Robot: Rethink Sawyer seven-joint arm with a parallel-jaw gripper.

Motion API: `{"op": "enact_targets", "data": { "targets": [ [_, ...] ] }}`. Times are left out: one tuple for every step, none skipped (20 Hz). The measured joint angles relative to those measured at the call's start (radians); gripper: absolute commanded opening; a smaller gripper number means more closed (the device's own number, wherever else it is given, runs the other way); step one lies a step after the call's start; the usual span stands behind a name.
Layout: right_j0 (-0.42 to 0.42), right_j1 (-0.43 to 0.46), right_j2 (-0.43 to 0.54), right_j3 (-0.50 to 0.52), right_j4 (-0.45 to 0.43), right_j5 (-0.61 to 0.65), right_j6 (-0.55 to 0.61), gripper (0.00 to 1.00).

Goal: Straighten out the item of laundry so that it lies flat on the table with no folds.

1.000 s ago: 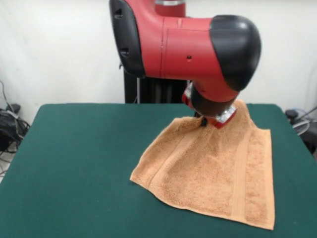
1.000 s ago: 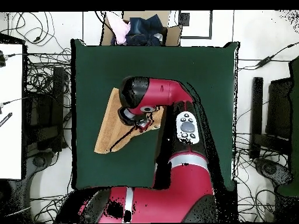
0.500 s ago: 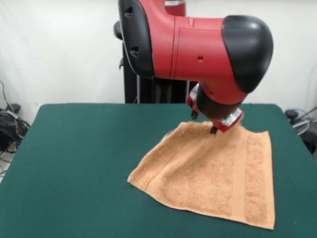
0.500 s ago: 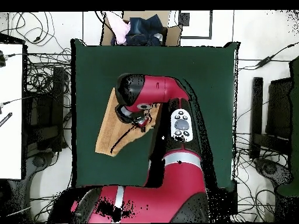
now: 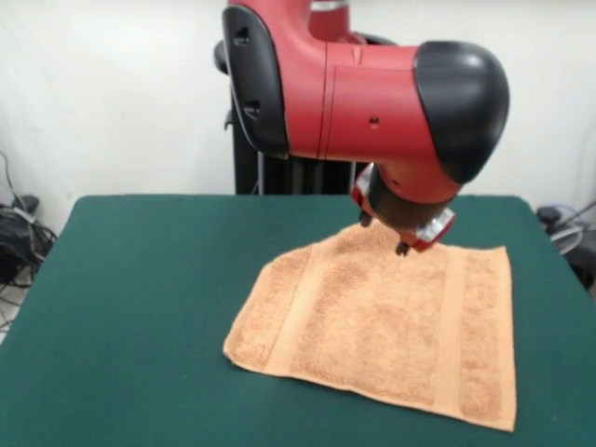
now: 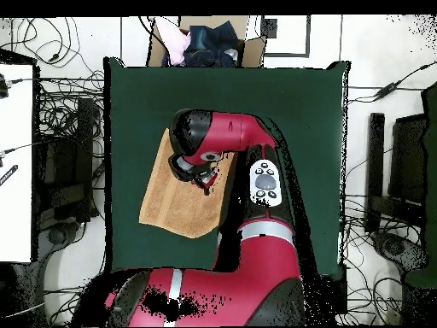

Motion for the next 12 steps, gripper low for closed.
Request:
{"op": "enact_targets", "data": {
  "targets": [
    [0.000,0.000,0.000,0.000,0.002,0.000,0.000,1.00],
    [0.000,0.000,0.000,0.000,0.005,0.000,0.000,1.00],
    [0.000,0.000,0.000,0.000,0.008,0.000,0.000,1.00],
    [0.000,0.000,0.000,0.000,0.011,0.000,0.000,1.00],
    [0.000,0.000,0.000,0.000,0.016,-0.001,0.000,1.00],
    [0.000,0.000,-0.001,0.000,0.019,-0.004,0.000,1.00],
    [0.000,0.000,-0.001,0.000,0.019,-0.005,0.000,1.00],
    [0.000,0.000,-0.001,0.001,0.021,-0.020,0.000,1.00],
    [0.000,0.000,-0.001,0.001,0.021,-0.030,0.000,1.00],
    [0.000,0.000,-0.001,0.001,0.021,-0.039,0.000,1.00],
    [0.000,0.001,-0.001,0.001,0.022,-0.050,0.000,1.00],
    [0.000,0.005,-0.001,0.001,0.022,-0.084,0.000,1.00]
  ]
}}
